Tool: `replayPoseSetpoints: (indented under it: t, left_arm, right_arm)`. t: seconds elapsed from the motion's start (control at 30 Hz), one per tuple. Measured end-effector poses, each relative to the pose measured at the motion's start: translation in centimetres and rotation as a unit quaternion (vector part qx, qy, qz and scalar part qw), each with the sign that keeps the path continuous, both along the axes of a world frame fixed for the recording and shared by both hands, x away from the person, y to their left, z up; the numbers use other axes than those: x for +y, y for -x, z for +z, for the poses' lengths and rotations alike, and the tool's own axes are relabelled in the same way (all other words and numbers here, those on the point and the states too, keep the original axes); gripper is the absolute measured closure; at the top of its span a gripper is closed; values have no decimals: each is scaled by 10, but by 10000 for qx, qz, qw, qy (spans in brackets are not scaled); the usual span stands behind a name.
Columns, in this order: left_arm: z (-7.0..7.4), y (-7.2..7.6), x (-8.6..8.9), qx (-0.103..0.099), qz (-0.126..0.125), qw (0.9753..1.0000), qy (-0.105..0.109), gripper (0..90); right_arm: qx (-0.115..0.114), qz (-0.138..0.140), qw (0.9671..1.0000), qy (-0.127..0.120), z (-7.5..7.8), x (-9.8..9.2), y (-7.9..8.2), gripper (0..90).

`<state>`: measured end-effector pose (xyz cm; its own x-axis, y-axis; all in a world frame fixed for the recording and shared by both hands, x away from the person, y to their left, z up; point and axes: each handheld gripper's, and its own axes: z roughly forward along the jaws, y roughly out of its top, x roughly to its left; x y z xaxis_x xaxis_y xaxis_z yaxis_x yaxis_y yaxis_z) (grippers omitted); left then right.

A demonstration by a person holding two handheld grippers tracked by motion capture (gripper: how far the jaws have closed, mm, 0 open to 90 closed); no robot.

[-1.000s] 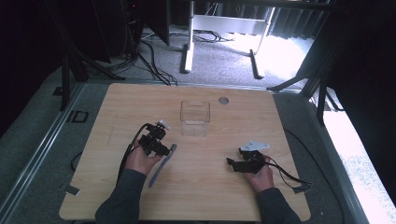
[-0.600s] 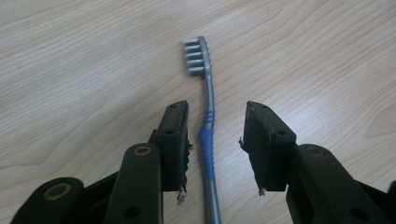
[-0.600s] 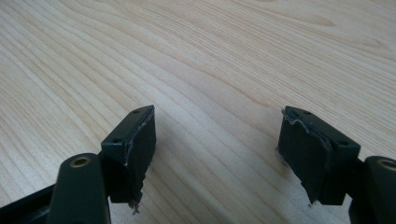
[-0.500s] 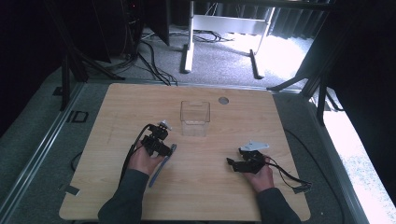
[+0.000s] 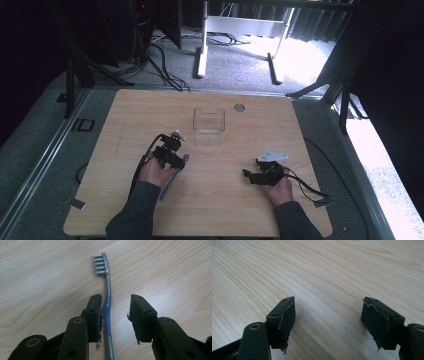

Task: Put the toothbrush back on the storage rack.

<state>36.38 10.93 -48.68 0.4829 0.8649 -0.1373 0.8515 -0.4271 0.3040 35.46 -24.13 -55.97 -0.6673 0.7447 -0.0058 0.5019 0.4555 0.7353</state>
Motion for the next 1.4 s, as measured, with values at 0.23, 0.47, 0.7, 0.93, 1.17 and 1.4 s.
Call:
replayPoseSetpoints:
  t: [0.23, 0.47, 0.7, 0.93, 1.17, 1.4]
  left_arm:
    - [-4, -2, -4, 128, -44, 9999, -102, 621]
    - [-7, -4, -6, 176, 3, 9995, -274, 649]
    - [-11, -7, -9, 278, -12, 9988, -404, 658]
    - [-19, -8, -15, 513, -153, 9968, -597, 672]
    - [-21, -8, -16, 546, -148, 9958, -722, 696]
    - [-26, -7, -15, 678, -175, 9944, -795, 717]
  right_arm:
    - [11, -6, 10000, -3, 0, 0, 0, 273]
    - [8, -3, 10000, -2, 0, 0, 0, 273]
    - [8, -3, 10000, -3, 0, 0, 0, 273]
    - [13, -6, 10000, -3, 0, 0, 0, 272]
    - [9, 0, 10000, 3, 0, 0, 0, 272]
    - [10, -4, 10000, -3, 0, 0, 0, 273]
